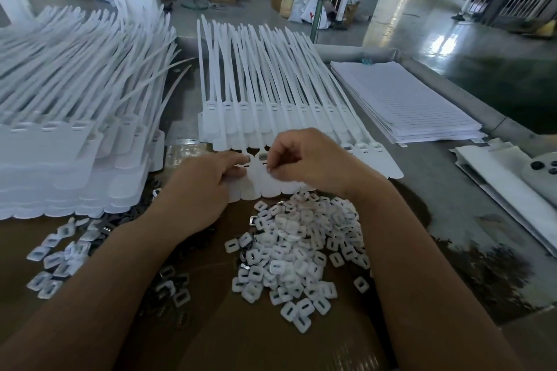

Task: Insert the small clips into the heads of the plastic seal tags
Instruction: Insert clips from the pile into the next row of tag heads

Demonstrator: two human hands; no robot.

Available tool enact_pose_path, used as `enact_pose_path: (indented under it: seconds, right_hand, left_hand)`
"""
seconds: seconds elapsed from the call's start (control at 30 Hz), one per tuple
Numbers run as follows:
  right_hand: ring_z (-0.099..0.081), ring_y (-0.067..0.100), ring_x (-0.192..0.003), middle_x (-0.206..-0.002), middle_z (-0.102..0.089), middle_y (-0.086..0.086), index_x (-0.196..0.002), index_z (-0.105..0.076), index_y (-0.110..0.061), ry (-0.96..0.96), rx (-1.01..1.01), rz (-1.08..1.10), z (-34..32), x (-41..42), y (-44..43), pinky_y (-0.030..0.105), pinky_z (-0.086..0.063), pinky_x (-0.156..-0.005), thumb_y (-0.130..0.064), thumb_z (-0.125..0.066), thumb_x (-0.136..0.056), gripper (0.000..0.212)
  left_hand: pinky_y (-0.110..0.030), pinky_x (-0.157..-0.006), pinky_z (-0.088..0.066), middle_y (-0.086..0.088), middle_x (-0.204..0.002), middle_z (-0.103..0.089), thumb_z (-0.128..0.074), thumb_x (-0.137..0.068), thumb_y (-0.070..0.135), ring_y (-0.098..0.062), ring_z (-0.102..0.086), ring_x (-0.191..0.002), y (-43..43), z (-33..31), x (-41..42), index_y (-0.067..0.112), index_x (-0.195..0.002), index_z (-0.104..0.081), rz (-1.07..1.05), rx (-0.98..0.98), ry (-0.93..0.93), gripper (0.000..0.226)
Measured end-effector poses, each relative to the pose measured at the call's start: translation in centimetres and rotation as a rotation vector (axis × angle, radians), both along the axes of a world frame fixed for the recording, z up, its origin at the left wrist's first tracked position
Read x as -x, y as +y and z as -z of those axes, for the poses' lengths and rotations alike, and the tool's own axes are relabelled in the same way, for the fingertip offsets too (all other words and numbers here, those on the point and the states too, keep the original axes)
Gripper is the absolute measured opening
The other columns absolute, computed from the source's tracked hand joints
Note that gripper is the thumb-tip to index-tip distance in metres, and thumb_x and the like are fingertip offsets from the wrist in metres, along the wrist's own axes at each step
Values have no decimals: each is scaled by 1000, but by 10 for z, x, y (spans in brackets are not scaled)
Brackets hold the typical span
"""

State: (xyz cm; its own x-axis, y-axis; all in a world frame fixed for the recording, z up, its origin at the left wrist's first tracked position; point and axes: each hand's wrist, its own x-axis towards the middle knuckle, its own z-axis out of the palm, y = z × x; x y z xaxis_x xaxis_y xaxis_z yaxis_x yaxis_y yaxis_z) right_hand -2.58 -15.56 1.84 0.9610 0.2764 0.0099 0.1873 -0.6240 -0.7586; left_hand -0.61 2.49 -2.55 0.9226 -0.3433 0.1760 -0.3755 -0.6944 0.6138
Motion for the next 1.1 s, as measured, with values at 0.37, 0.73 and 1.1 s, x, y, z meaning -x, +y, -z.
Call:
enact_pose_path:
  seconds: [0.37, 0.73, 1.1]
  right_hand:
    - [-54, -3, -68, -77, -60, -9, -95, -70, -15, -207, -61, 759, 16, -20, -74, 16, -40, -71, -5, -59, -85, 18]
    - [-53, 8, -70, -69, -59, -3, -77, -67, -11, 32, -155, 879, 21, -21, -94, 17, -39, -59, 1, -66, -79, 12]
    - [-50, 2, -61, -64, -58, -5, -73, -67, -12, 124, -103, 875, 18, -22, -96, 12, -37, -52, 2, -66, -79, 15]
  left_hand:
    - [-13, -93, -28, 8, -117, -62, -37, -81, -12, -9, -44, -123, 0, 0, 1, 26, -127, -51, 8, 18, -24, 61]
    - [-13, -94, -27, 9, -119, -61, -38, -80, -12, -8, -43, -123, 0, -1, 2, 26, -128, -50, 13, 11, -23, 62]
    - [-12, -94, -26, 8, -119, -61, -39, -82, -10, -8, -44, -123, 0, -2, 4, 24, -128, -51, 21, -4, -28, 58]
